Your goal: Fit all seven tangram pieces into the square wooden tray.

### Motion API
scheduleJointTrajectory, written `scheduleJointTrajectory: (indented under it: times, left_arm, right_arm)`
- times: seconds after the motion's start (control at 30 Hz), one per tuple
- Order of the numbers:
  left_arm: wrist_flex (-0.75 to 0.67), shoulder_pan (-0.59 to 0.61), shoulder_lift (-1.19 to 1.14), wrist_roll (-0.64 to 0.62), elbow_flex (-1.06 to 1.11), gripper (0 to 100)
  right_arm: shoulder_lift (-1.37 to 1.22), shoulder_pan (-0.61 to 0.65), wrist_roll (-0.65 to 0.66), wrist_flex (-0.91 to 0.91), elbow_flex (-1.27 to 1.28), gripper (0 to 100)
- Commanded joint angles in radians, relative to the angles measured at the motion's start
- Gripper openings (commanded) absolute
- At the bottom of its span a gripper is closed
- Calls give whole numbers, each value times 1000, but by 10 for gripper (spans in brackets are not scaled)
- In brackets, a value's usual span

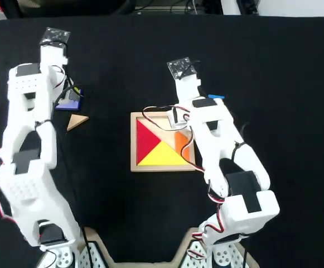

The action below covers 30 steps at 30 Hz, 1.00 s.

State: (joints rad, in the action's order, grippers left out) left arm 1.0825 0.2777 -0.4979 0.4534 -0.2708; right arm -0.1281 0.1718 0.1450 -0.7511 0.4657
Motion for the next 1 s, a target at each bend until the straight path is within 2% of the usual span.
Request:
scheduleJointTrajectory:
  times: [0.0, 0.23, 0.33, 0.5, 0.67, 0.97]
  left_arm:
    - [-6, 22, -101, 169, -183, 264]
    - [34, 19, -272, 307, -363, 271]
    - [104, 12, -315, 362, -449, 275]
    - [230, -24, -356, 381, -622, 276]
    - [390, -30, -396, 517, -756, 276]
    - [333, -36, -529, 517, -785, 276]
  right_arm:
    - [61, -23, -6, 9, -4, 11]
    - [61, -23, 23, -3, -7, 11]
    - [61, -23, 40, -3, -7, 11]
    - [61, -21, 41, -3, -7, 11]
    - [61, -20, 41, -3, -7, 11]
    - [61, -21, 41, -3, -7, 11]
